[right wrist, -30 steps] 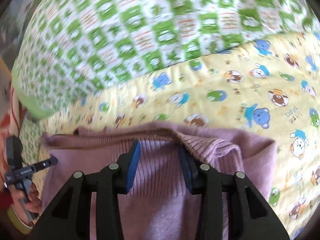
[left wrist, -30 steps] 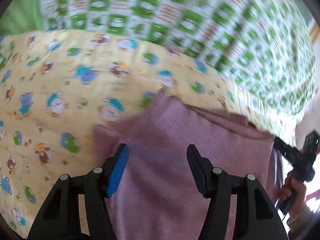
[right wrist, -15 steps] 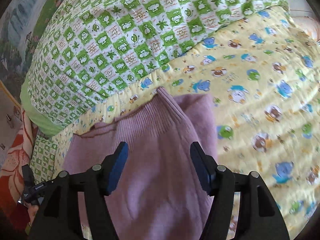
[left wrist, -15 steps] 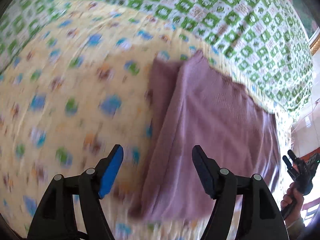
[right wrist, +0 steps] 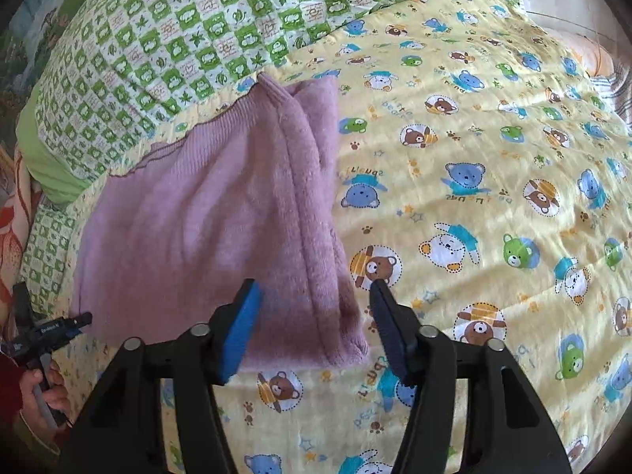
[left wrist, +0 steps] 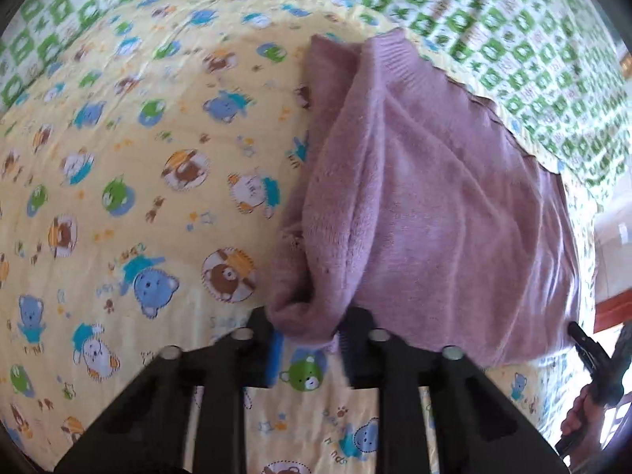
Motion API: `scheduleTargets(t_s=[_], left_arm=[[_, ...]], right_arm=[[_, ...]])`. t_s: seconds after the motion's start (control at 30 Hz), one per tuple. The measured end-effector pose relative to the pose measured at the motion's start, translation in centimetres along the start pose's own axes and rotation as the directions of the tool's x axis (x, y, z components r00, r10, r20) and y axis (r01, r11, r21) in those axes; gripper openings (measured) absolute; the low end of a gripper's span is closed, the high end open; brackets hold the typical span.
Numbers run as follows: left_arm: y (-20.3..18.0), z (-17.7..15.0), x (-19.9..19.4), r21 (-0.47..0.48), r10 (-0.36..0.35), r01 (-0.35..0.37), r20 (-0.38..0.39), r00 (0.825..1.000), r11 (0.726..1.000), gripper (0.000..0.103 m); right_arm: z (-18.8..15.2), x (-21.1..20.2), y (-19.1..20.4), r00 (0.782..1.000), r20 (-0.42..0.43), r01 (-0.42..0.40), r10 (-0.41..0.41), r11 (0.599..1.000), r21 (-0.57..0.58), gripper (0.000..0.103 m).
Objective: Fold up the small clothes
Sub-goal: 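Release the folded sweater and smooth it with both tools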
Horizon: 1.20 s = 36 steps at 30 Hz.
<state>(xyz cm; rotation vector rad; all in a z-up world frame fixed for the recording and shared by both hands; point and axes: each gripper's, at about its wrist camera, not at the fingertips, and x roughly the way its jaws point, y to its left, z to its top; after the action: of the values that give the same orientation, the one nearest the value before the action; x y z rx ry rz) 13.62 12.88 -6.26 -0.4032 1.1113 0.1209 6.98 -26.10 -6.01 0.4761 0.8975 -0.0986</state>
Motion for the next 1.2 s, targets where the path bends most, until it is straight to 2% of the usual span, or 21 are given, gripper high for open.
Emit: scheduleTargets(t_s=[0.03,0.07,0.1,0.17,0.27,0.33,0.4,0.53,0.7,0.77,0.8,0.87,0.9,0.97,1.03,1.13,1.2], left_arm=[[-0.3,0.0,-0.3,0.022,-0.001,0.001,0.006,1.0,1.0,0.013],[-0.5,0.0,-0.7,0.033,-0.014,0.013,0.011,1.0,0.999,0.012],[-0.6,0.2,-1.1,0.037,-0.032,0.031,0.014,0.999,0.999,0.011],[-0.6,0.9,-2.9,0.052,-0.088,0.086,0.028,0.996,0.995,0.011],[-0.3,1.7,-5.3,0.082,-0.175,0.171,0.049,0.983,0.982,0.01],[0.1,1.8,-5.6,0.109,-0.212,0.207,0.033,0.977,0.972,0.01],[0.9,1.7,-4.5,0.114,-0.205,0.204,-0.001,0.979,0.972,0.01],[3.3,0.6,-1.8,0.039,-0.215,0.218,-0.078,0.974,0.975,0.011],[4.9,-0.7,-1.4,-0.015,-0.176,0.176,-0.091,0.98,0.984,0.014],[6.1,-1.0,-1.5,-0.065,-0.151,0.146,-0.089,0.984,0.987,0.014],[6.6,-0.9,-1.6,-0.09,-0.139,0.131,-0.089,0.986,0.987,0.011],[7.5,-1.0,-2.0,-0.131,-0.121,0.11,-0.078,0.99,0.985,0.011],[7.5,-1.1,-2.4,-0.141,-0.122,0.11,-0.074,0.99,0.984,0.013],[7.1,-1.3,-2.7,-0.164,-0.146,0.131,-0.085,0.986,0.978,0.027],[6.2,-1.6,-2.7,-0.188,-0.168,0.148,-0.093,0.981,0.971,0.056],[4.3,-2.0,-1.7,-0.233,-0.209,0.177,-0.119,0.971,0.956,0.071],[3.5,-2.1,-0.3,-0.274,-0.218,0.175,-0.133,0.967,0.945,0.071]], right_arm=[[-0.1,0.3,0.0,1.0,-0.02,-0.015,0.014,1.0,-0.002,0.026],[-0.2,0.6,0.0,0.999,-0.042,-0.024,0.023,1.0,-0.008,0.009],[-0.2,0.6,0.2,0.998,-0.052,-0.026,0.025,0.999,-0.018,0.008],[0.3,-0.3,0.0,0.995,-0.053,-0.082,0.082,0.997,0.0,0.007],[2.1,-3.0,-1.6,0.989,-0.015,-0.146,0.147,0.988,0.055,0.006],[3.1,-4.3,-2.4,0.987,0.005,-0.158,0.158,0.986,0.061,0.006],[3.8,-4.7,-2.8,0.989,-0.002,-0.149,0.149,0.988,0.043,0.006],[3.3,-2.5,-3.3,0.988,-0.064,-0.135,0.139,0.989,0.052,0.006],[1.7,-0.6,-3.8,0.988,-0.12,-0.093,0.101,0.993,0.071,0.006],[1.4,-0.6,-3.7,0.988,-0.124,-0.08,0.088,0.995,0.066,0.006],[1.4,-0.7,-3.6,0.988,-0.123,-0.083,0.091,0.994,0.068,0.006],[1.7,-0.9,-3.6,0.99,-0.121,-0.067,0.076,0.995,0.072,0.01],[1.9,-1.2,-3.5,0.992,-0.119,-0.035,0.043,0.997,0.07,0.017],[2.1,-1.9,-3.3,0.995,-0.093,-0.014,0.02,0.997,0.072,0.026],[2.5,-2.9,-2.7,0.999,-0.045,-0.026,0.029,0.997,0.066,0.027],[3.0,-3.7,-1.3,0.998,-0.003,-0.055,0.055,0.997,0.052,0.028],[3.2,-3.6,-0.2,0.996,0.0,-0.091,0.092,0.995,0.048,0.028]])
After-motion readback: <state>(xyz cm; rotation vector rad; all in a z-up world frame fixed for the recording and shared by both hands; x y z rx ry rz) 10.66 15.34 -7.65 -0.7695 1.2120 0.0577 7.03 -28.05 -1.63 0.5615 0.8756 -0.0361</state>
